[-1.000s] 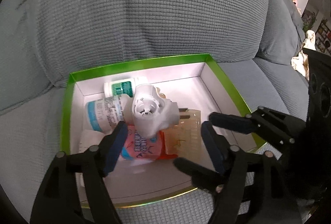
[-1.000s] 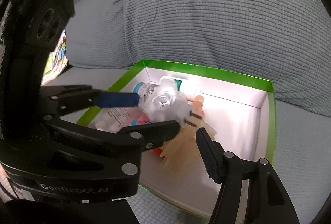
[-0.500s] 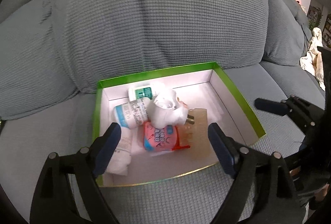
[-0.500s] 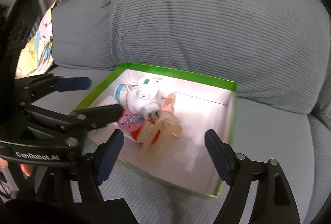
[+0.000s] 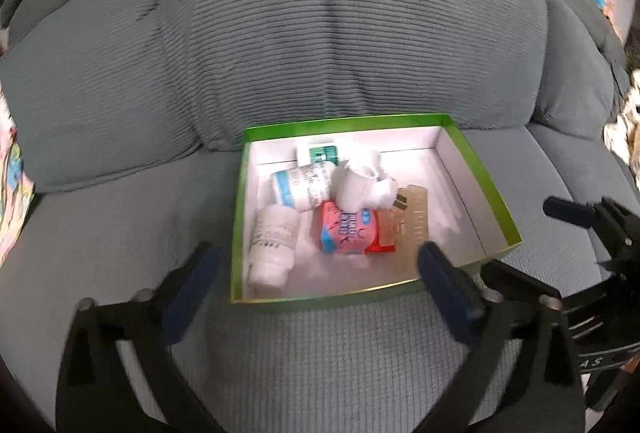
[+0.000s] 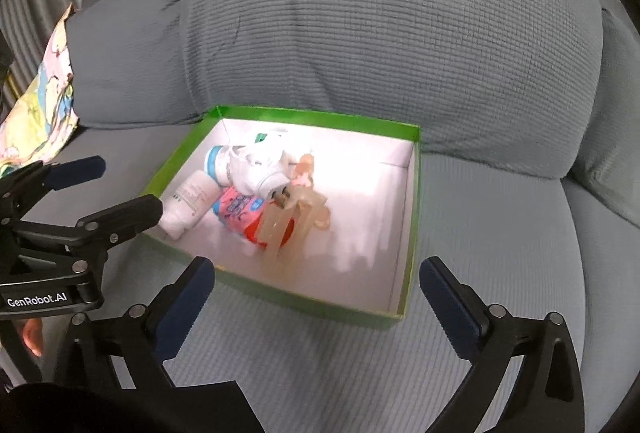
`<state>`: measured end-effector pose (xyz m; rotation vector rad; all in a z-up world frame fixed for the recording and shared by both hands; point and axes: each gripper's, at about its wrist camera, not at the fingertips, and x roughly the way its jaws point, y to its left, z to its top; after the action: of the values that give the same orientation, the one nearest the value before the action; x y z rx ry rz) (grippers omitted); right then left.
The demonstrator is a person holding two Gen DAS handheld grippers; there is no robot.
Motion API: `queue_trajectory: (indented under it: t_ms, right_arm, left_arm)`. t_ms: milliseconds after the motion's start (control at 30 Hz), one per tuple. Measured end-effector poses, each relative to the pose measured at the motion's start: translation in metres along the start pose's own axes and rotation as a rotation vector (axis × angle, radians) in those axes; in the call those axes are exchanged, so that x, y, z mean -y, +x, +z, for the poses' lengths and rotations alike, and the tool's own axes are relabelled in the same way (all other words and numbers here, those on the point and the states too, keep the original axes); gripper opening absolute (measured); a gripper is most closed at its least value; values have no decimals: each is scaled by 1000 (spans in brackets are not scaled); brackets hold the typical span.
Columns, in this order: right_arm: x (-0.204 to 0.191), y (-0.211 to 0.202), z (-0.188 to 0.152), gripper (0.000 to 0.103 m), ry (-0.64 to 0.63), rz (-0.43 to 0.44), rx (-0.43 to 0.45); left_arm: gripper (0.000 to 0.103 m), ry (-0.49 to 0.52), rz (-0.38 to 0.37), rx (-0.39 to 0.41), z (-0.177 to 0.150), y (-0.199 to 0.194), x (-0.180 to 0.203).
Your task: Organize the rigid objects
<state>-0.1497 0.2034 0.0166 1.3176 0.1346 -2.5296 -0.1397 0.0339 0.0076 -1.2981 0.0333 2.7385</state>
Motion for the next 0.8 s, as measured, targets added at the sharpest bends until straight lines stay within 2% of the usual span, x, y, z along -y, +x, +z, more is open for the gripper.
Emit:
queue_trajectory:
  t_ms: [300, 367, 433, 533, 800]
  right_arm:
    - [-10, -10, 2, 102, 21, -16, -33]
    - [-11, -13, 2, 102, 25, -18, -30]
    - [-9, -15, 2, 102, 34, -30, -28]
    - [-5, -16, 2, 102, 47, -63, -27]
    - [11, -13, -1, 102, 68, -78, -30]
  left_arm:
    - [102, -62, 21, -37, -7, -26, -13]
    - [102, -74, 6, -47, -9, -29, -15]
    - [102, -91, -12, -55, -10, -30, -17]
    - [102, -111, 2, -69, -11, -32, -19]
    - [102, -98, 1, -100, -5, -25, -12]
